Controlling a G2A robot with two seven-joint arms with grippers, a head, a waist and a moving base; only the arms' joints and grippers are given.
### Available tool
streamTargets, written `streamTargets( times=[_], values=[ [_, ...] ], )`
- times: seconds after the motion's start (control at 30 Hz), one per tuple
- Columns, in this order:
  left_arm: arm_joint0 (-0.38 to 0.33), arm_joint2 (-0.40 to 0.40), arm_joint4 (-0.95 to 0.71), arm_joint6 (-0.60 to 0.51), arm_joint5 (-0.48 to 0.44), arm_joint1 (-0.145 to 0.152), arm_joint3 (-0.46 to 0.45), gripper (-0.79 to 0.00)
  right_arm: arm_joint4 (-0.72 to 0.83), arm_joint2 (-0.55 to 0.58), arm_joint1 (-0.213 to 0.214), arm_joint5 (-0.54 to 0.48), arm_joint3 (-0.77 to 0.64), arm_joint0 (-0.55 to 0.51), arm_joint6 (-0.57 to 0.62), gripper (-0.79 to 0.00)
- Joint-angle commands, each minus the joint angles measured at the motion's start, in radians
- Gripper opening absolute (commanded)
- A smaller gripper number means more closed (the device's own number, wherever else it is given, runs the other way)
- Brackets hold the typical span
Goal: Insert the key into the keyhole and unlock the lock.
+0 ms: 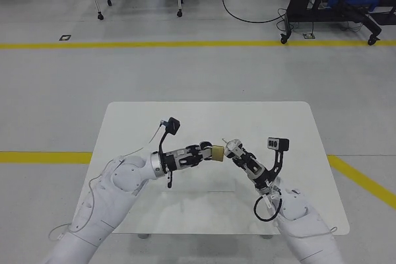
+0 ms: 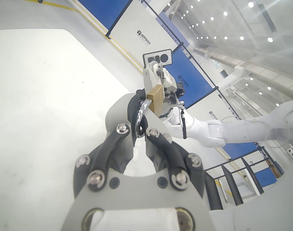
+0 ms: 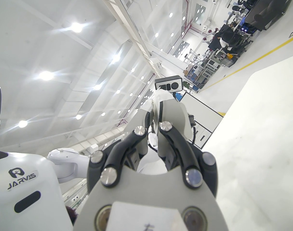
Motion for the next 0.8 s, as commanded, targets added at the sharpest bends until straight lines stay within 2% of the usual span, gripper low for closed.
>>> streamTargets(
  times=[0.0,0.27,0.53,0.63,0.77],
  values=[
    [0.001,0.003,0.044,0.030,0.001,-0.002,-0.001,-0.785,-0.004,-0.001,-0.001,0.001,0.000,0.001,0.002,-0.785],
    [0.004,0.015,0.145,0.112,0.010,-0.010,0.003,-0.785,-0.043,-0.020,-0.009,0.002,-0.008,0.000,0.001,-0.785],
    [-0.004,0.019,0.112,0.124,-0.006,-0.017,0.029,-0.785,-0.070,-0.025,-0.010,-0.035,-0.031,-0.023,0.027,-0.785],
    [-0.009,0.016,0.068,0.111,-0.039,-0.018,0.050,-0.785,-0.039,-0.001,-0.004,-0.063,-0.041,-0.044,0.057,-0.785],
    [-0.028,-0.005,-0.138,0.028,-0.133,-0.015,0.122,-0.785,0.023,0.040,0.006,-0.096,-0.052,-0.071,0.088,-0.785]
  ],
)
